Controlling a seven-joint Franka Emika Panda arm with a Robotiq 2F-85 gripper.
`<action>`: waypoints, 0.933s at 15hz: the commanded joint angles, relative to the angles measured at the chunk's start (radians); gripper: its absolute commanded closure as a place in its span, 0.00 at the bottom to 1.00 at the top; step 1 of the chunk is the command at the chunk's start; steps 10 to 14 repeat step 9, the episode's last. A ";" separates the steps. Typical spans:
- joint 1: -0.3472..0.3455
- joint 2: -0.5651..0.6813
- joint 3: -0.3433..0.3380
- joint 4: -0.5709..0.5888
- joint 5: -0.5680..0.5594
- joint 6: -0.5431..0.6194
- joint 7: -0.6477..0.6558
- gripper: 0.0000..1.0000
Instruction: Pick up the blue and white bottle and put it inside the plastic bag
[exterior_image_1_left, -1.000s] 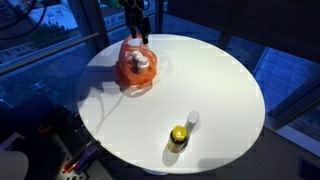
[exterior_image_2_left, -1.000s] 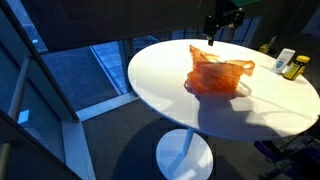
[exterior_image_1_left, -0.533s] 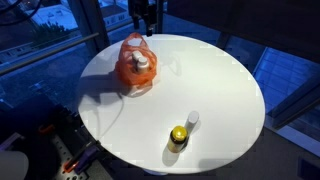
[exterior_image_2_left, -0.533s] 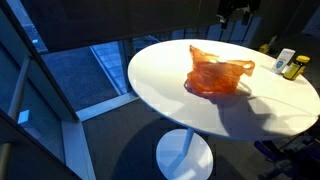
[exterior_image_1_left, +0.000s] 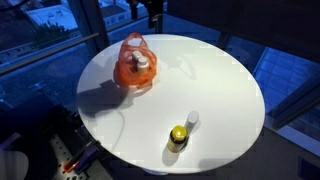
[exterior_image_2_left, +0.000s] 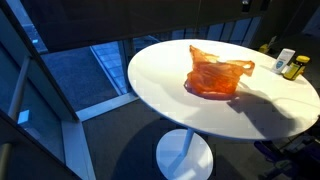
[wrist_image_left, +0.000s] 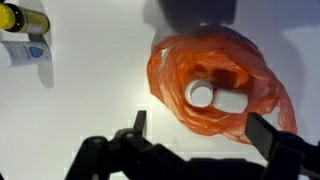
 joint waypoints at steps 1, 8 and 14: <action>-0.018 -0.086 0.004 -0.034 0.011 -0.040 -0.069 0.00; -0.013 -0.071 0.008 -0.016 0.000 -0.042 -0.048 0.00; -0.013 -0.069 0.008 -0.016 0.000 -0.042 -0.048 0.00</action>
